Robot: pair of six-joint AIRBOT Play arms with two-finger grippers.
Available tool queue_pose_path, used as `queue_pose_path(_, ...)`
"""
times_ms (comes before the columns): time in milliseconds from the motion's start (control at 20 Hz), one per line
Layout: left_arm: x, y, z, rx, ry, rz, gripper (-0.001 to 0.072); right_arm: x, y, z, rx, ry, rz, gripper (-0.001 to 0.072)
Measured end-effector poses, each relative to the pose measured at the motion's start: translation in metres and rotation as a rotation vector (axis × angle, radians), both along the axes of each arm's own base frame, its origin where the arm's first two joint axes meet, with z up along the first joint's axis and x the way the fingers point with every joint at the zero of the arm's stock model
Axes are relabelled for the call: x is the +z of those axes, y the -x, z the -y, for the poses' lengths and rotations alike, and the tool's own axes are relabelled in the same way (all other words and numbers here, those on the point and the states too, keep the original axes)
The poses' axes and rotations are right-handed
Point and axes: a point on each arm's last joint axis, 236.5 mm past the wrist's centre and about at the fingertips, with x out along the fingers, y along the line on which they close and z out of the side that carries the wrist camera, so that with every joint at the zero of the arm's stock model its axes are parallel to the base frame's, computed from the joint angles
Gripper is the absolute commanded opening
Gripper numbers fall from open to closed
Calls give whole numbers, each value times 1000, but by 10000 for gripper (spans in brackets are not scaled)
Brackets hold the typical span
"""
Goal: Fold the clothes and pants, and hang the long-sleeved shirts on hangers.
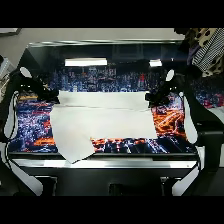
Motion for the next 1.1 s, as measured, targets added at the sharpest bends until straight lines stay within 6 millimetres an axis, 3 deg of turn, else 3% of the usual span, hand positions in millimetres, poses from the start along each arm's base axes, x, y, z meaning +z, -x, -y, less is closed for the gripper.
queue_pose_path(50,-2,1,0,-1,-2,-6,161,-2,2,0,6,9,-8,231)
queue_pose_path(100,-4,1,0,-2,-2,-9,347,-3,3,1,10,16,-12,358)
queue_pose_path(150,-4,1,0,-1,-3,-11,464,-3,3,1,4,20,-16,462)
queue_pose_path(300,3,-1,-7,25,-5,1,476,1,5,4,-1,26,-16,468)
queue_pose_path(450,26,3,-25,87,10,23,477,32,0,19,16,22,57,466)
queue_pose_path(550,43,17,-40,145,42,21,476,56,-1,42,-2,14,116,465)
queue_pose_path(750,52,84,-62,294,129,-29,476,73,34,82,-91,-69,138,464)
queue_pose_path(900,42,149,-55,396,173,-66,476,68,70,80,-146,-155,131,463)
queue_pose_path(1100,19,224,-23,480,209,-79,475,61,104,61,-177,-245,134,463)
